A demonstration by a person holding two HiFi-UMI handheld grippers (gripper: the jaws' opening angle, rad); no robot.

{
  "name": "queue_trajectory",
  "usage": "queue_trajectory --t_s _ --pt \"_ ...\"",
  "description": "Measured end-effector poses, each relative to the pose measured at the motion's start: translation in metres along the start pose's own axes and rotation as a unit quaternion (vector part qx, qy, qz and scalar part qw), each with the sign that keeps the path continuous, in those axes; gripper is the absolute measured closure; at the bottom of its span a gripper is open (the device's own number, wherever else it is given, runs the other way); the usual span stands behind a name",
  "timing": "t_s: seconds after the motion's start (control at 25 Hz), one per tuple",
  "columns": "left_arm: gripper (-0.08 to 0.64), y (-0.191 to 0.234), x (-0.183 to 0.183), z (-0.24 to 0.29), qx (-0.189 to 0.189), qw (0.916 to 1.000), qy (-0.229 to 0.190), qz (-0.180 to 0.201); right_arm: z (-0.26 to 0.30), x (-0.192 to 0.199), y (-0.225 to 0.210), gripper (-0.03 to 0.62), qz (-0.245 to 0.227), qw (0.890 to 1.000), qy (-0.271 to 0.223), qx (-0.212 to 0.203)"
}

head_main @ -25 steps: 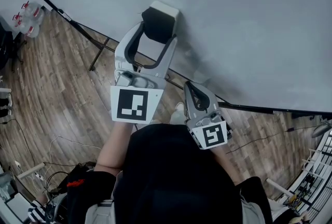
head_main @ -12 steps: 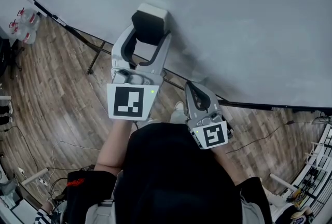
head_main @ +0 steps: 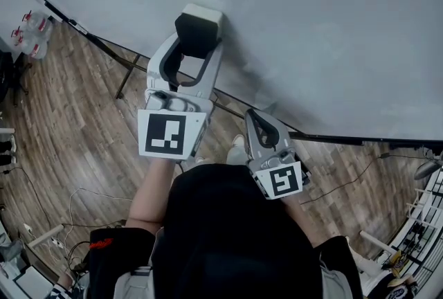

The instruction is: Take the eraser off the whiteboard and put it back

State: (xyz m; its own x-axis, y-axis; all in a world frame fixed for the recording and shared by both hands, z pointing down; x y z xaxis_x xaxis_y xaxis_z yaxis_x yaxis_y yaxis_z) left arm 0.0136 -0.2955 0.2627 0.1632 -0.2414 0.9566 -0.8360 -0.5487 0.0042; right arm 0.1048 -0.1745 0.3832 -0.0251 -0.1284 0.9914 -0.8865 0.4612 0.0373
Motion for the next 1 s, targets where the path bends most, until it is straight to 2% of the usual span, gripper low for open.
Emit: queue_trajectory --t_s 0.56,0.88,1.0 --pt "0.328 0.003 -0.011 -0.032 -0.013 0.9998 -0.011 0.002 -0.012 -0.004 0.010 0.591 0.001 1.000 -0.007 -0.003" --pt "0.328 0.012 -0.033 -0.071 -0.020 0.9992 -0.027 0.022 -0.019 -0.010 0.032 0.590 -0.002 1.000 -0.010 -0.013" --pt "0.328 0.015 -0.035 -0.088 -0.030 0.9991 -0.011 0.026 -0.021 -0.013 0.039 0.591 0.001 1.000 -0.012 -0.015"
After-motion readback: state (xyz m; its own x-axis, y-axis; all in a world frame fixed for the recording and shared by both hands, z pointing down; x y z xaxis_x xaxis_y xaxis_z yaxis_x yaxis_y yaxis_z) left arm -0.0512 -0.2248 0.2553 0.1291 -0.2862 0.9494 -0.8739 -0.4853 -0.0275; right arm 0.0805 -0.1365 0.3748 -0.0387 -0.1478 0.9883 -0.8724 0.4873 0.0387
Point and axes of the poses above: the fingertips, and each gripper's own axes: z forward along the fingers, y to its left, x out of its underside, the point moved 1 cm from there along -z, backward along the fingers, and after that the axes turned 11 degrees about -y, right-handed, at the moved point
